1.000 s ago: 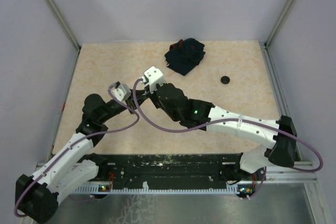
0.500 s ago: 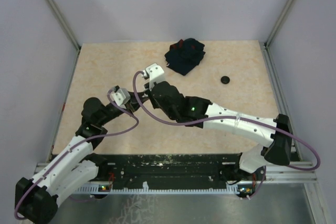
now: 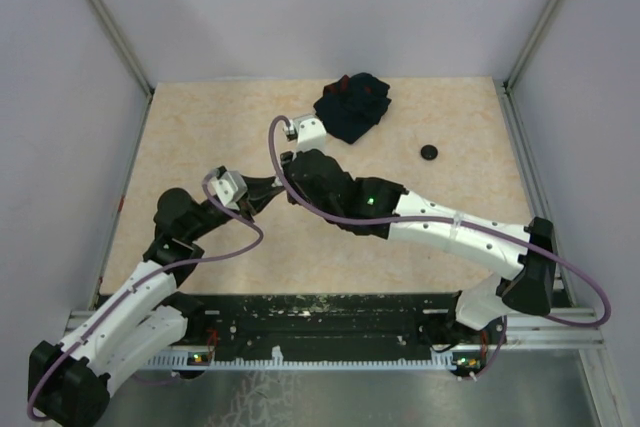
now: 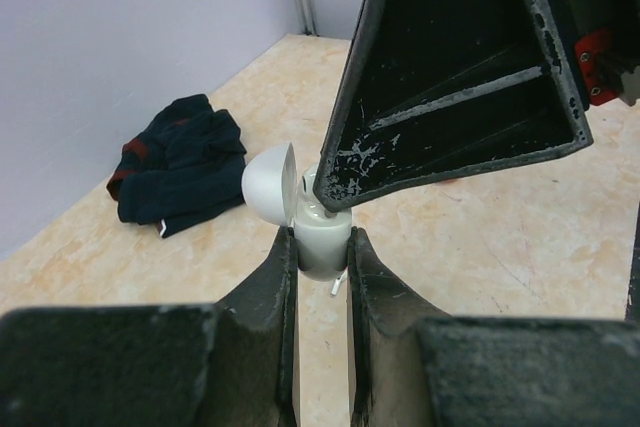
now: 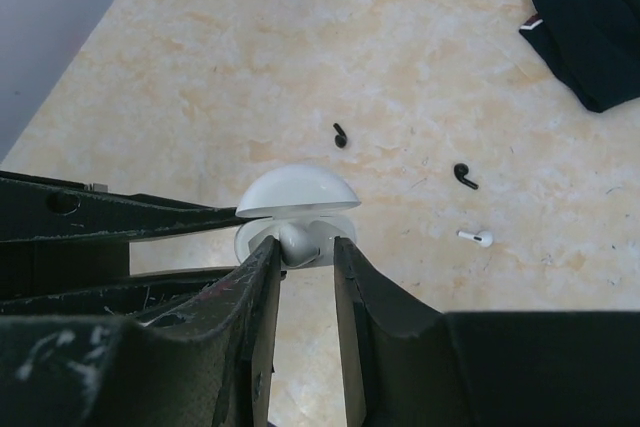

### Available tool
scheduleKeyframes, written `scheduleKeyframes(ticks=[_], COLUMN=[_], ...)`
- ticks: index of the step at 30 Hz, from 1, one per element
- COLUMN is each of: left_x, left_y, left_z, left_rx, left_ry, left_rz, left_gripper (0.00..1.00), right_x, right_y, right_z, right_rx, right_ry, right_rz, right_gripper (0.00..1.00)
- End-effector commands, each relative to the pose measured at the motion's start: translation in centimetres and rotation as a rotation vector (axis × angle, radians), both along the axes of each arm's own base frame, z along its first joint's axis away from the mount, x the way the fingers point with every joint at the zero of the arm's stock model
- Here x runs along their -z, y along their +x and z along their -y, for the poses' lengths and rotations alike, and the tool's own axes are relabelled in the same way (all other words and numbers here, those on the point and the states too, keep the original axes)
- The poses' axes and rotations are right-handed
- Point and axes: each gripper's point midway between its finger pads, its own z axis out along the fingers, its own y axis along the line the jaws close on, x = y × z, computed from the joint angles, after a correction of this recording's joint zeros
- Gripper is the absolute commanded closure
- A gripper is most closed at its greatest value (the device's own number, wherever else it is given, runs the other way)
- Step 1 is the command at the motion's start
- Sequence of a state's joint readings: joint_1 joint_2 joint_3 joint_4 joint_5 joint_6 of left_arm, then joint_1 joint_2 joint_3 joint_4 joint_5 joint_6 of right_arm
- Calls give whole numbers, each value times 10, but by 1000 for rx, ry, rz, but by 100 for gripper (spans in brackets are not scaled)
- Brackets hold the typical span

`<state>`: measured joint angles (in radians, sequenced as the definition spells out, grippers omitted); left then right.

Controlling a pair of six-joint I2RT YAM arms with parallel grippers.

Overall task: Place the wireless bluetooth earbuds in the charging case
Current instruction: Place the earbud in the charging case.

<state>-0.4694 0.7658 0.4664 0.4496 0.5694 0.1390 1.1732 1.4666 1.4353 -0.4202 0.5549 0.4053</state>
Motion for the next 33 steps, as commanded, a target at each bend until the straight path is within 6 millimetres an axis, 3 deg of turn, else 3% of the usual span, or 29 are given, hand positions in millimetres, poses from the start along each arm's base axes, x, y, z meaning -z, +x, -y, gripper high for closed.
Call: scheduleKeyframes(ticks=[1, 6, 15, 33], left_x=[-19, -17, -13, -12], left_y=[-7, -6, -7, -3], left_z=[2, 2, 5, 2], left_rx=[25, 21, 36, 4], left_ry=[-33, -31, -22, -36], left_rz=[80, 71, 57, 36], left_gripper=[100, 100, 100, 100], right_x=[-8, -14, -19, -25], right_y=[7, 11, 22, 26], right_z=[5, 9, 15, 19], right_rx=[52, 63, 91, 69], right_ry=[50, 74, 79, 101], right_rz=[-31, -27, -3, -17], right_gripper=[72, 71, 57, 47])
